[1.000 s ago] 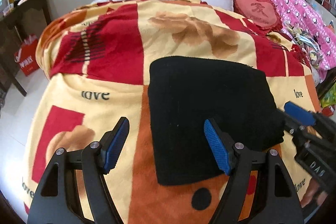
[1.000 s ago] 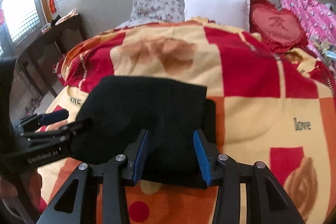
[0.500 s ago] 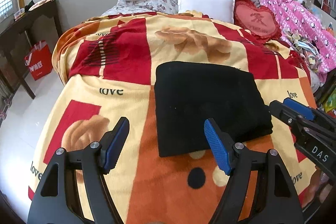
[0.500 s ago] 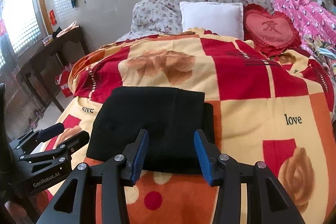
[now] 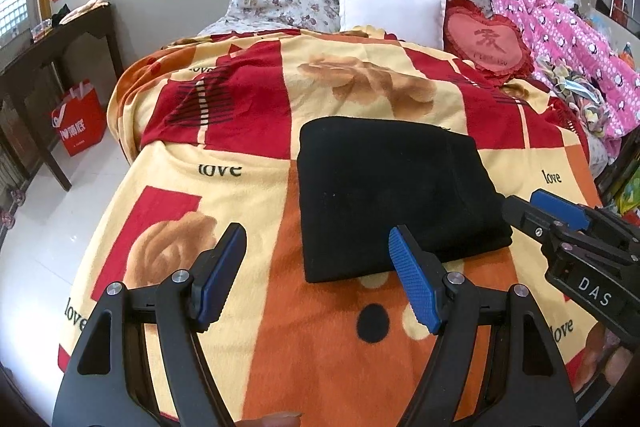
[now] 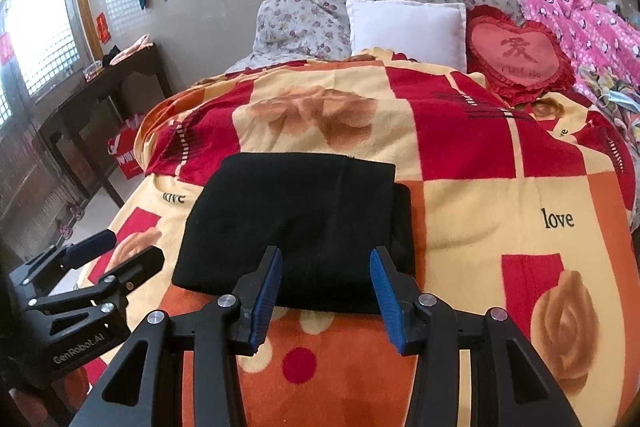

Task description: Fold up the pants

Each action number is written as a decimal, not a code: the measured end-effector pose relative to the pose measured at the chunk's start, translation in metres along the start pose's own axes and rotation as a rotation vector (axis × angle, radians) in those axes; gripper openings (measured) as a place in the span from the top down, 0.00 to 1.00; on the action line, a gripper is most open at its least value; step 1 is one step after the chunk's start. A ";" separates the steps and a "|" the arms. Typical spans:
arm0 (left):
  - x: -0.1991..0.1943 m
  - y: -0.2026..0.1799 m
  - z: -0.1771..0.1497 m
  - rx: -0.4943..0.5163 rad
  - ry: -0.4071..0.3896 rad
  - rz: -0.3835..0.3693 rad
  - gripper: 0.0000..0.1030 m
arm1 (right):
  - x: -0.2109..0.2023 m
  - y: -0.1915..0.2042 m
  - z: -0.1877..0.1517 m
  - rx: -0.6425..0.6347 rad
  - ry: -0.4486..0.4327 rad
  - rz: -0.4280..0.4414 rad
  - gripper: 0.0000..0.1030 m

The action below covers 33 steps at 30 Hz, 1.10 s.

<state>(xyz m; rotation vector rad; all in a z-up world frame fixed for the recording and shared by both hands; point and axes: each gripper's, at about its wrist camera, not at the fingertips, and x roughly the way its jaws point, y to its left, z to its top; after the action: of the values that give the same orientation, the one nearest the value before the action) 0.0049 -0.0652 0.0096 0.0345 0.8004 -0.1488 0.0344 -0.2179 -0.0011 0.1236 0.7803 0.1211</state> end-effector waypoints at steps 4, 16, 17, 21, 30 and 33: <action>-0.002 -0.001 0.000 0.009 -0.004 0.005 0.28 | 0.001 -0.002 -0.001 0.011 0.004 0.001 0.57; 0.001 0.000 0.001 0.005 0.009 0.011 0.28 | 0.003 -0.002 -0.001 0.011 0.014 0.004 0.57; 0.001 0.000 0.001 0.005 0.010 0.011 0.28 | 0.004 -0.002 -0.001 0.009 0.017 0.006 0.57; 0.003 0.000 0.001 0.008 0.012 0.014 0.28 | 0.008 0.002 -0.002 0.002 0.025 0.008 0.57; 0.008 0.000 -0.002 0.007 0.022 0.017 0.28 | 0.012 0.004 -0.002 -0.001 0.034 0.013 0.57; 0.008 -0.001 -0.003 0.007 0.021 0.017 0.28 | 0.013 0.004 -0.002 -0.004 0.038 0.014 0.57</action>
<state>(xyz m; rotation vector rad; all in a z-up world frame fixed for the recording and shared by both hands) 0.0083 -0.0670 0.0020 0.0500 0.8202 -0.1353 0.0418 -0.2117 -0.0115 0.1234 0.8175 0.1383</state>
